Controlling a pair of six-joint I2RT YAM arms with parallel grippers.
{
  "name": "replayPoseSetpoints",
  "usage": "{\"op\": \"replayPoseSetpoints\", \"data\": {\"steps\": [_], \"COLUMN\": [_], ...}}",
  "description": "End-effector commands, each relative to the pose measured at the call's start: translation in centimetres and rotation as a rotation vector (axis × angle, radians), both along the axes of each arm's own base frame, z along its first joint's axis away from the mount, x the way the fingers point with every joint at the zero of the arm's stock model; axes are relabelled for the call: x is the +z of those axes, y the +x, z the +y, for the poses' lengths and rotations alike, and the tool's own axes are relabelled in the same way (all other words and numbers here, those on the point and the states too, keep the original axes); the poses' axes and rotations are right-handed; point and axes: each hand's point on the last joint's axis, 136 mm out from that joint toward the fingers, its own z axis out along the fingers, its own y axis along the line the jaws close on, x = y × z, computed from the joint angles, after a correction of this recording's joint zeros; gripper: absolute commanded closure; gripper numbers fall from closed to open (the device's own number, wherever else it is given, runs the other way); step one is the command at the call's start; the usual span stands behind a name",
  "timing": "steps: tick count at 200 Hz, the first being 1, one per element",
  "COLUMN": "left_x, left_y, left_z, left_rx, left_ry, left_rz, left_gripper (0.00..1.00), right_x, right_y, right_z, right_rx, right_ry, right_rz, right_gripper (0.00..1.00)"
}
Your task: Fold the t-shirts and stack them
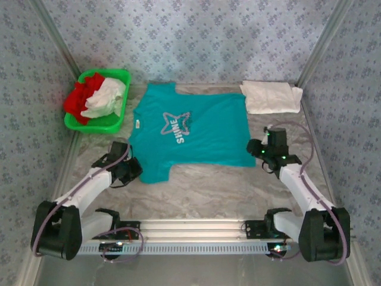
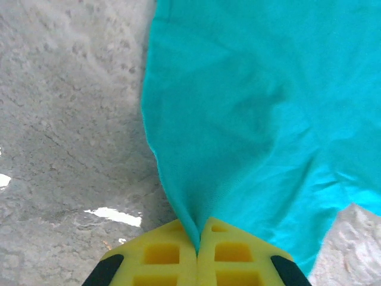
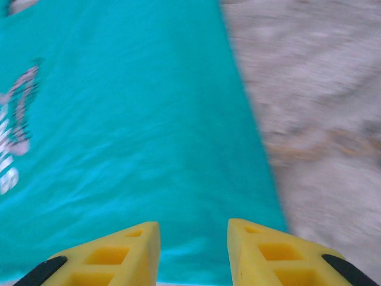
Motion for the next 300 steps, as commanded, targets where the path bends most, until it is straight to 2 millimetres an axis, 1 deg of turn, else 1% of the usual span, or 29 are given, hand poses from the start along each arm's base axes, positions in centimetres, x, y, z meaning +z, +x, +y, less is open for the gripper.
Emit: {"op": "replayPoseSetpoints", "data": {"steps": [1, 15, 22, 37, 45, 55, 71, 103, 118, 140, 155, 184, 204, 233, 248, 257, 275, 300], "left_x": [1.8, 1.9, 1.8, 1.8, 1.9, 1.9, 1.8, 1.9, 1.8, 1.7, 1.4, 1.1, 1.1, 0.9, 0.9, 0.9, 0.9, 1.1], "left_y": [0.3, 0.1, -0.1, -0.4, -0.4, -0.4, -0.4, -0.3, -0.3, -0.4, -0.4, -0.3, -0.3, -0.3, -0.3, -0.3, -0.3, -0.3], "left_z": [0.3, 0.6, 0.8, 1.0, 1.1, 1.2, 1.3, 1.4, 1.4, 1.4, 1.4, 1.2, 1.2, 1.2, 1.2, 1.2, 1.3, 1.7], "left_rx": [-0.013, -0.007, 0.001, 0.023, 0.033, 0.042, 0.049, 0.042, 0.045, 0.042, 0.042, 0.038, 0.035, 0.034, 0.032, 0.033, 0.032, 0.047], "left_ry": [0.029, 0.038, 0.034, 0.018, 0.01, 0.003, -0.005, 0.0, -0.001, -0.001, 0.002, -0.01, -0.009, -0.009, -0.009, -0.009, -0.008, 0.005], "left_rz": [-0.037, -0.039, -0.037, -0.045, -0.051, -0.063, -0.066, -0.059, -0.058, -0.058, -0.055, -0.055, -0.052, -0.054, -0.053, -0.052, -0.056, -0.064], "left_gripper": [1.0, 1.0, 1.0, 1.0, 1.0, 1.0, 1.0, 1.0, 1.0, 1.0, 1.0, 1.0, 1.0, 1.0, 1.0, 1.0, 1.0, 1.0], "right_x": [-2.8, -3.8, -4.1, -5.3, -5.8, -6.1, -6.6, -7.2, -7.7, -8.6, -9.1, -9.2, -9.1, -8.9, -8.8, -8.7, -8.4, -7.9], "right_y": [-2.9, -3.8, -4.1, -5.2, -5.4, -5.3, -4.9, -4.1, -4.2, -4.7, -4.7, -4.0, -3.6, -2.9, -2.7, -2.7, -2.7, -2.6], "right_z": [-0.8, -1.0, -0.7, -0.7, -0.5, -0.4, 0.3, 0.9, 0.7, -0.1, 0.0, 0.9, 1.0, 1.0, 1.0, 0.9, 0.4, -0.2], "right_rx": [-0.073, -0.089, -0.078, -0.08, -0.066, -0.042, -0.005, 0.011, -0.005, -0.047, -0.046, -0.016, -0.018, -0.019, -0.02, -0.021, -0.039, -0.06], "right_ry": [0.13, 0.203, 0.254, 0.319, 0.346, 0.357, 0.391, 0.41, 0.404, 0.362, 0.365, 0.403, 0.397, 0.394, 0.389, 0.383, 0.356, 0.32], "right_rz": [0.189, 0.254, 0.283, 0.368, 0.389, 0.396, 0.411, 0.42, 0.439, 0.446, 0.454, 0.427, 0.411, 0.384, 0.374, 0.372, 0.363, 0.342], "right_gripper": [0.62, 0.62, 0.62, 0.64, 0.62, 0.6, 0.6, 0.6, 0.61, 0.61, 0.61, 0.61, 0.62, 0.69, 0.77, 0.8, 0.91, 0.96]}}
